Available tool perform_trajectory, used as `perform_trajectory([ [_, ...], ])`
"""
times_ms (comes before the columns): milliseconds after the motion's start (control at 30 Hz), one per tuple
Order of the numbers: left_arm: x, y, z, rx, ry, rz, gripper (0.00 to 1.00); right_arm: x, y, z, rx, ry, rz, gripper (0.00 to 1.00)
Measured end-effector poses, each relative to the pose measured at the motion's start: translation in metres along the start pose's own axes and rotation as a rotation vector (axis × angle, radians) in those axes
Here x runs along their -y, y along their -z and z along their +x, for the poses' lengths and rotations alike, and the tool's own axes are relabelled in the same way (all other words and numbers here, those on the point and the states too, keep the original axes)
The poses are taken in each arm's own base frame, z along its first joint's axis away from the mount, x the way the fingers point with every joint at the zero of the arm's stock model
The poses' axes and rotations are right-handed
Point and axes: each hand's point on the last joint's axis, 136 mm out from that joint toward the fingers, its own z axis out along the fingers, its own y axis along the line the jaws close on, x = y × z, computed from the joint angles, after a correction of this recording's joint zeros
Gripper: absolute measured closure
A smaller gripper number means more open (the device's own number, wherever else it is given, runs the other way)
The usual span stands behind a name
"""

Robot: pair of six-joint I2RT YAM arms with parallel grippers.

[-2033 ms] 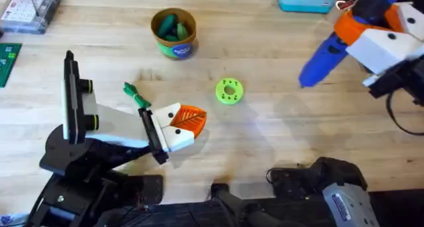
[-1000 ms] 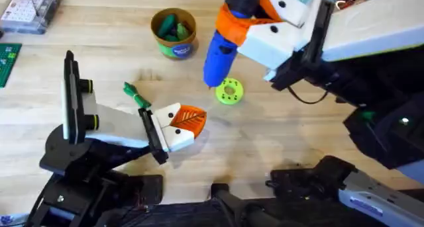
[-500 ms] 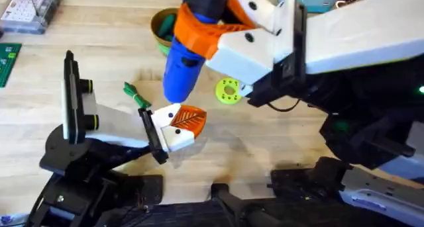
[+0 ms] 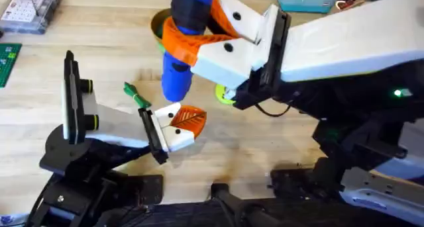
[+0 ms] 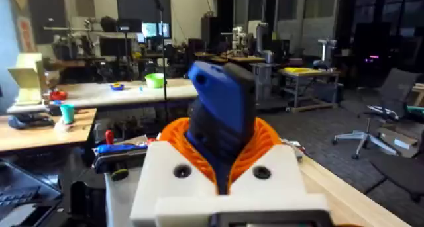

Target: Pick up the gripper from the table and insert it into the empty holder that is missing its gripper. Then pick up a screw, insert it into the mounting hole, and use the screwdriver to tighten it. Finally, clean up the table by picking up the vegetable and placing it into the bucket.

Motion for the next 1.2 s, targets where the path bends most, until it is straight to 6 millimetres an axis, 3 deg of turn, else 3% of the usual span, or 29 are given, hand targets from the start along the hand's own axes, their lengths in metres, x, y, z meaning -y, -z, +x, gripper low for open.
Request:
perform_trajectory([
  [600,0.000,0.000,0.000,0.000,0.000,0.000,0.991,-0.002,-0.001,0.008,-0.029,0.008,-0.002,0.962],
  [1000,0.000,0.000,0.000,0.000,0.000,0.000,0.991,-0.017,-0.005,0.011,-0.028,0.000,-0.060,0.962],
  [1200,0.000,0.000,0.000,0.000,0.000,0.000,0.991,-0.017,-0.006,0.023,-0.092,-0.017,-0.061,0.962],
])
